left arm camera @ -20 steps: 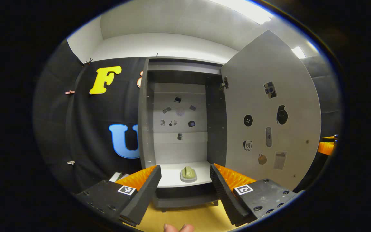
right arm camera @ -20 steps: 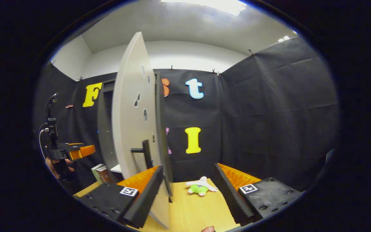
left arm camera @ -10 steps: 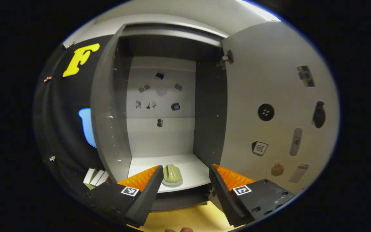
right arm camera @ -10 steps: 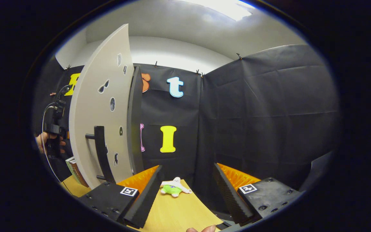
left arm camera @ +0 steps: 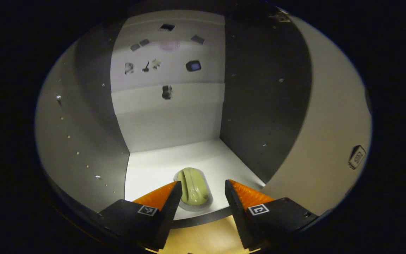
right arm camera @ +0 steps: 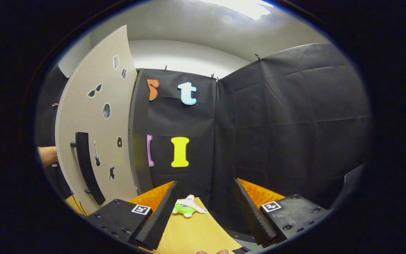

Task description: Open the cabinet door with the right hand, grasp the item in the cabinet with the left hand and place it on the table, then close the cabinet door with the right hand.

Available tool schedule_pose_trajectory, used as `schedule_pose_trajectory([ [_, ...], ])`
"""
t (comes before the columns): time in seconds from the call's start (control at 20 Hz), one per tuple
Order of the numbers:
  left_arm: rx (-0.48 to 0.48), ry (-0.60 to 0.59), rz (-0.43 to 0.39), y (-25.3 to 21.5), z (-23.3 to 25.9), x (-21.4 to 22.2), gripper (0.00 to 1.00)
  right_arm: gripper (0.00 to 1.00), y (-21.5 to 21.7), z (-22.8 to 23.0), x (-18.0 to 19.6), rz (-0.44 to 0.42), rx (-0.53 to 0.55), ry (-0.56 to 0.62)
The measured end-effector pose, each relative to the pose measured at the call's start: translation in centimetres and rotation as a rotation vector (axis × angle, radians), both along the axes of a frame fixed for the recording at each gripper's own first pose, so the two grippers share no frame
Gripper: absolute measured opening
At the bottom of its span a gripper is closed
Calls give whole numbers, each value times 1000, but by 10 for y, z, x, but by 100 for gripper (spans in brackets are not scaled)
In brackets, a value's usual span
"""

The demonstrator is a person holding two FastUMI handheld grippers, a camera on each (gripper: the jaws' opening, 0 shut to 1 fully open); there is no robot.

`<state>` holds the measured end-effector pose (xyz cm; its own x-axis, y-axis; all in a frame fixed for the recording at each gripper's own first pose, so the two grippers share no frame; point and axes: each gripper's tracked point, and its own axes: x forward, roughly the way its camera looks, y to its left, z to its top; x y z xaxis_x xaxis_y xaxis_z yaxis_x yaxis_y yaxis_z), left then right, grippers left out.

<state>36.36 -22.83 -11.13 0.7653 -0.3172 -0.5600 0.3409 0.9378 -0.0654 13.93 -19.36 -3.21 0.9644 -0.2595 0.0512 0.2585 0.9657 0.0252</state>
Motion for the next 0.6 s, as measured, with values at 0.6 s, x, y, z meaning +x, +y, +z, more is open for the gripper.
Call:
schedule_pose_trajectory([
  [0.6, 147, 187, -43, -3, -60, 41, 34, 98, -20, -19, 6, -8, -12, 37],
])
